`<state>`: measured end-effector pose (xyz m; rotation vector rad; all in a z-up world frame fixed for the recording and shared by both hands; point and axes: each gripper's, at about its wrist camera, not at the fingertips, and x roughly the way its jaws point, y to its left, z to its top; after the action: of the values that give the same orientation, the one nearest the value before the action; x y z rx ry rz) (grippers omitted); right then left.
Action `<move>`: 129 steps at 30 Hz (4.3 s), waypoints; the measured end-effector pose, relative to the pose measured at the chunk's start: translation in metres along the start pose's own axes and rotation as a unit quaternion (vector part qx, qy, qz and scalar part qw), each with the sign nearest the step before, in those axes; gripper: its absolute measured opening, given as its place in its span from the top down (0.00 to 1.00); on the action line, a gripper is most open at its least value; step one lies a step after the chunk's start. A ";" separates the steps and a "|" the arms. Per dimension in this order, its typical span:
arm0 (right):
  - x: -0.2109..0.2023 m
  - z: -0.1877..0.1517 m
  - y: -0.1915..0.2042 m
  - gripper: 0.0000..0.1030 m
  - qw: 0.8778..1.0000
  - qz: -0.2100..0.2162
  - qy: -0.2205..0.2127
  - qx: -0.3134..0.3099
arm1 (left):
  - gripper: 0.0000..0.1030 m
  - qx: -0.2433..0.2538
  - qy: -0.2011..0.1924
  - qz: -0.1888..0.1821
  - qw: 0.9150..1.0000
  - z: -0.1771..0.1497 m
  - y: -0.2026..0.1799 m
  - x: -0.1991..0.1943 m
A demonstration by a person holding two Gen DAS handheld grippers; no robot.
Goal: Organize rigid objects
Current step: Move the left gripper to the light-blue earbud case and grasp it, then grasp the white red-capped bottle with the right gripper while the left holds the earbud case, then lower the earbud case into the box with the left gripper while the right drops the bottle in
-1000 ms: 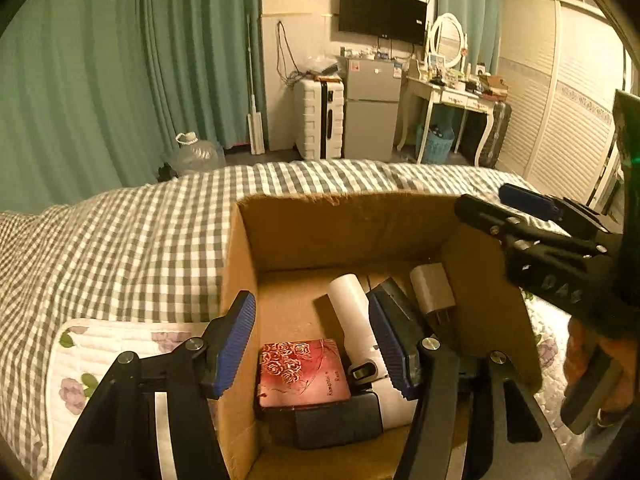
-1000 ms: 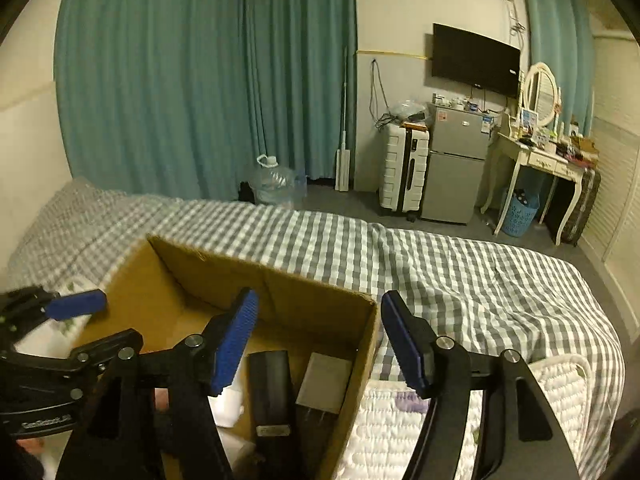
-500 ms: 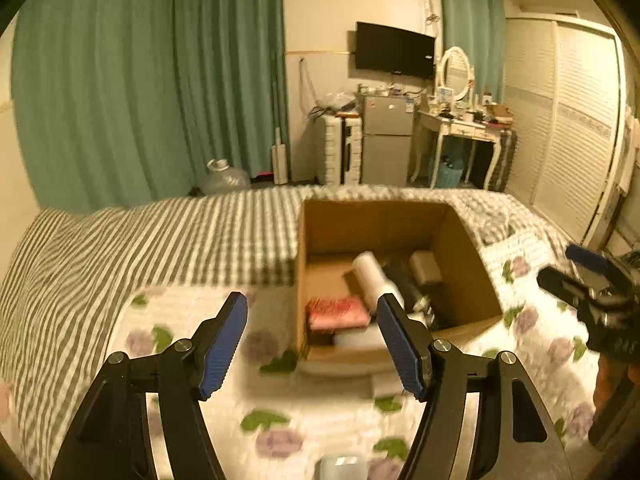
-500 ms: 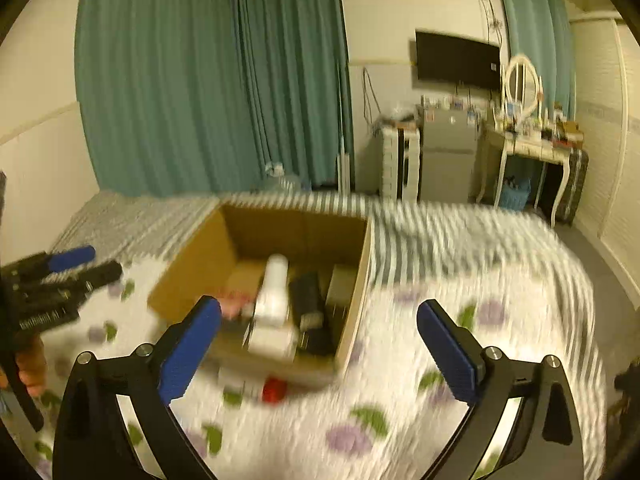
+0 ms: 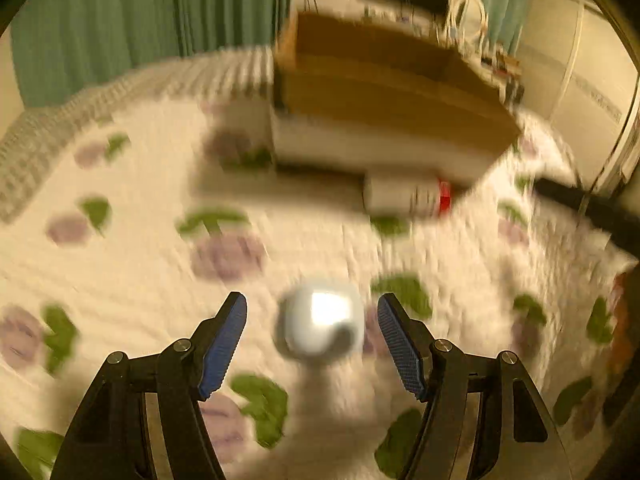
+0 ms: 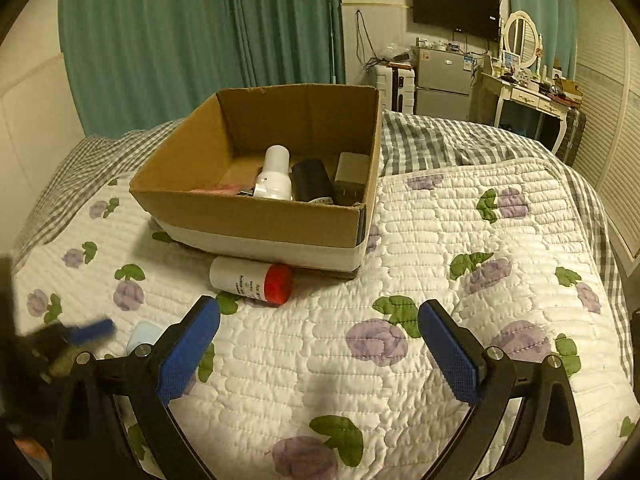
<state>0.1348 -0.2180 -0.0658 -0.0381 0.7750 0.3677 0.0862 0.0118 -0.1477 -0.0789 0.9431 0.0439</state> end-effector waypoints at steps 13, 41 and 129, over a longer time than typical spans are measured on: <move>0.012 0.000 0.008 0.03 1.000 0.000 0.004 -0.007 | 0.52 0.015 0.002 0.017 1.000 -0.002 -0.016 0.000; 0.127 0.011 0.075 0.22 0.998 -0.028 0.056 -0.010 | 0.52 -0.053 -0.039 0.053 0.996 0.057 0.046 0.025; 0.106 0.185 -0.006 0.22 0.998 -0.005 -0.001 -0.065 | 0.41 0.077 -0.102 0.049 0.991 0.233 -0.029 0.018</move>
<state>0.3315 -0.1593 -0.0064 -0.1638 0.7478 0.4077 0.2865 0.0032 -0.0245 0.1143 0.7432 0.0684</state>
